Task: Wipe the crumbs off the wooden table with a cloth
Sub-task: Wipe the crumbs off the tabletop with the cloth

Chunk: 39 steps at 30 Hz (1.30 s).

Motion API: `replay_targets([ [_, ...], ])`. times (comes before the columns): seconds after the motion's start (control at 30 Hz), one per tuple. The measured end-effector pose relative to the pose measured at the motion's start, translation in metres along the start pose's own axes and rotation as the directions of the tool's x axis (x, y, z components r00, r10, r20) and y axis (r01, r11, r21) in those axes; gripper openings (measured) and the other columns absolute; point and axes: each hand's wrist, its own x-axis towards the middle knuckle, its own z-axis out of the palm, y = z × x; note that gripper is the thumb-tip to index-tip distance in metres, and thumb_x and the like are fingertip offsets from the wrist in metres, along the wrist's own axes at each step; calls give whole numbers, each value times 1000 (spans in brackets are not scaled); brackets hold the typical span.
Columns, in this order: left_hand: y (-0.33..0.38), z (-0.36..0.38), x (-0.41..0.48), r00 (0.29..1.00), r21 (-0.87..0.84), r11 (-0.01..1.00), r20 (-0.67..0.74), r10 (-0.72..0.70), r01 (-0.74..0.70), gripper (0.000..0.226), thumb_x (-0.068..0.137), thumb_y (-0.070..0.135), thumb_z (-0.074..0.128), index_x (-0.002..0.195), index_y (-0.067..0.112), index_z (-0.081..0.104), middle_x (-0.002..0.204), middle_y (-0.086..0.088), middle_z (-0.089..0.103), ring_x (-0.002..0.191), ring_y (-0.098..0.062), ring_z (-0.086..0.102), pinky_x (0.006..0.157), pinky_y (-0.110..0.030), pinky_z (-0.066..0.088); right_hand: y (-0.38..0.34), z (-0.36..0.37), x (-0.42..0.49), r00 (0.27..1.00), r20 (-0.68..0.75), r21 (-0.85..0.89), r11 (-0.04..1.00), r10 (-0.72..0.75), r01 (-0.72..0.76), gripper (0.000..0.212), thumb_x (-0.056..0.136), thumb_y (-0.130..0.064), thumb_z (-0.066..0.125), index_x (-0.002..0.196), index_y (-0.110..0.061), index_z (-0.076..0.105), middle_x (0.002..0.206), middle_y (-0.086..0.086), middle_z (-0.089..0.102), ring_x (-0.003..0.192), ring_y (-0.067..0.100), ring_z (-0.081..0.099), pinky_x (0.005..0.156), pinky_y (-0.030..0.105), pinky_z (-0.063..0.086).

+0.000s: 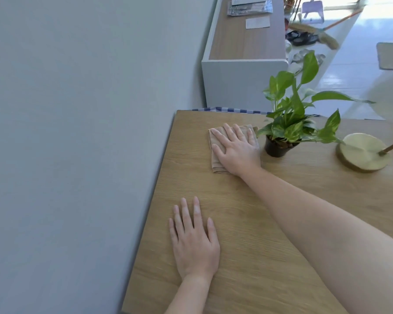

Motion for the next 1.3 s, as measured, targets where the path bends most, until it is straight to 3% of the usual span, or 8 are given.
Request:
replay_targets([
  [0.1, 0, 0, 3, 1000, -19, 1000, 16, 16, -16, 67, 111, 55, 23, 172, 31, 9, 180, -2, 7, 167, -24, 4, 133, -50, 14, 0, -3, 28, 997, 6, 42, 996, 83, -83, 62, 101, -72, 9, 162, -61, 10, 178, -15, 8, 165, 15, -1, 131, 59, 0],
  [0.3, -1, 4, 8, 999, -64, 997, 24, 44, -42, 68, 111, 55, 25, 172, 32, 7, 180, 0, 6, 167, -22, 1, 133, -50, 14, -5, -16, 69, 990, 10, 46, 989, 138, -138, 62, 105, -65, 16, 166, -53, 15, 179, -7, 10, 166, 20, -2, 131, 55, -12],
  [0.43, 1, 6, 14, 998, -91, 995, 44, 48, -44, 69, 110, 55, 26, 172, 32, 6, 181, 0, 4, 167, -22, 1, 132, -51, 16, -3, -15, 82, 991, 8, 33, 991, 131, -131, 65, 104, -65, 13, 167, -49, 16, 179, -4, 14, 166, 24, 1, 130, 56, -13],
  [0.63, 0, 8, 15, 998, -70, 997, 47, 43, -39, 69, 110, 55, 27, 172, 31, 8, 180, -1, 7, 167, -23, 5, 131, -52, 17, -2, -12, 74, 996, 20, 14, 996, 90, -90, 65, 105, -66, 11, 168, -49, 7, 180, -6, 3, 166, 21, -6, 130, 55, -12],
  [1.03, -3, 0, 12, 999, -57, 998, 35, -3, 5, 68, 110, 57, 19, 172, 31, 11, 180, 0, 6, 167, -23, 3, 133, -49, 9, -25, 13, -41, 1000, -4, -4, 1000, -15, 15, 63, 106, -68, 11, 167, -52, 7, 179, -8, 7, 166, 20, 0, 132, 52, -8],
  [1.3, -39, -8, -22, 997, -92, 993, 20, 71, -69, 69, 109, 56, 13, 172, 28, 8, 180, 4, 6, 166, -16, 1, 135, -42, 6, -25, 14, -155, 998, 65, -62, 998, 13, -9, 64, 106, -69, 7, 167, -50, -1, 179, -10, -2, 165, 17, -7, 131, 52, -13],
])
